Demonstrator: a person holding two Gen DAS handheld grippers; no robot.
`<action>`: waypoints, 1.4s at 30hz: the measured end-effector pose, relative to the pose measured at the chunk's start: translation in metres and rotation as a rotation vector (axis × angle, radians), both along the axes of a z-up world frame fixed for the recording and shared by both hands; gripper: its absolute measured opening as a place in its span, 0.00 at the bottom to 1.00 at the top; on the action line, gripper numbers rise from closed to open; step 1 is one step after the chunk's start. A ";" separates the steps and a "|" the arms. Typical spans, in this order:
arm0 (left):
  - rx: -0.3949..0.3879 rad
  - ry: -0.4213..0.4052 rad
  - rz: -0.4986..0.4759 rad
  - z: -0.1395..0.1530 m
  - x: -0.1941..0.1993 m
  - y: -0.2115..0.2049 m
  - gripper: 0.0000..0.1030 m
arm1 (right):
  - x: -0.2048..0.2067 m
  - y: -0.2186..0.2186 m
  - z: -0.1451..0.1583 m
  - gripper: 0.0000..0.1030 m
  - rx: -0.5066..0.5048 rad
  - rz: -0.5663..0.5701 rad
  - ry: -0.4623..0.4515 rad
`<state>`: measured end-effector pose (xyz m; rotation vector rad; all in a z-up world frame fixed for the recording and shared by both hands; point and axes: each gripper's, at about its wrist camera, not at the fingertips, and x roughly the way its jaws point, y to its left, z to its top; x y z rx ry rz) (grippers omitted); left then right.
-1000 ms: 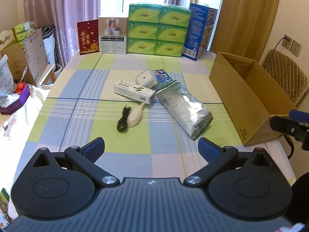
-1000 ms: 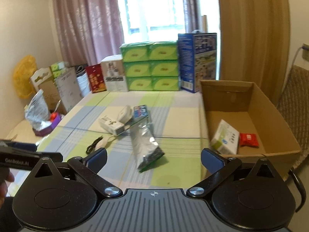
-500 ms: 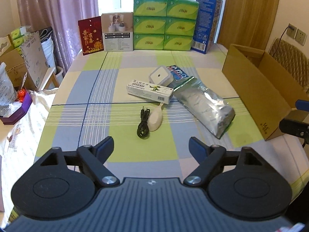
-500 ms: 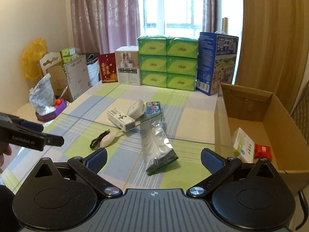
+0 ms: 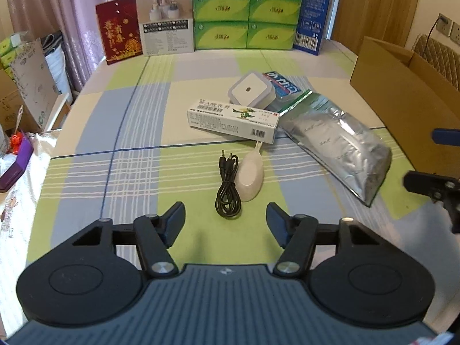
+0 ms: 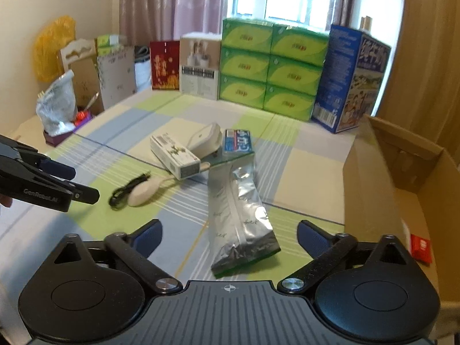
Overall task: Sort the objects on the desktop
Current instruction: 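Close right tool on end of silver foil bag while left tool reaches black cable, then close left tool on the coiled black cable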
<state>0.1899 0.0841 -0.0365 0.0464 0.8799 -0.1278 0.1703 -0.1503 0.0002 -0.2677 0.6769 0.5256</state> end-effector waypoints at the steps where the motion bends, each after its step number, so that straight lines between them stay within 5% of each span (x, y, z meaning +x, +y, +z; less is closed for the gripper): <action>1: -0.004 0.002 -0.007 -0.004 0.004 0.000 0.55 | 0.006 0.003 -0.005 0.84 -0.012 0.007 0.008; 18: -0.021 0.041 -0.139 -0.051 0.052 0.004 0.40 | 0.056 0.034 -0.062 0.80 -0.147 0.073 -0.005; 21: -0.024 0.045 -0.137 -0.050 0.051 0.004 0.27 | 0.060 0.035 -0.066 0.80 -0.152 0.071 0.001; 25: -0.039 0.069 -0.098 -0.047 0.044 0.006 0.22 | 0.062 0.034 -0.067 0.70 -0.153 0.046 0.004; 33: -0.037 0.114 -0.109 -0.039 0.019 -0.012 0.21 | 0.056 0.023 -0.053 0.35 -0.121 0.017 0.043; 42: -0.089 0.114 -0.158 -0.032 -0.026 -0.039 0.21 | 0.010 -0.018 -0.041 0.32 -0.076 -0.079 0.147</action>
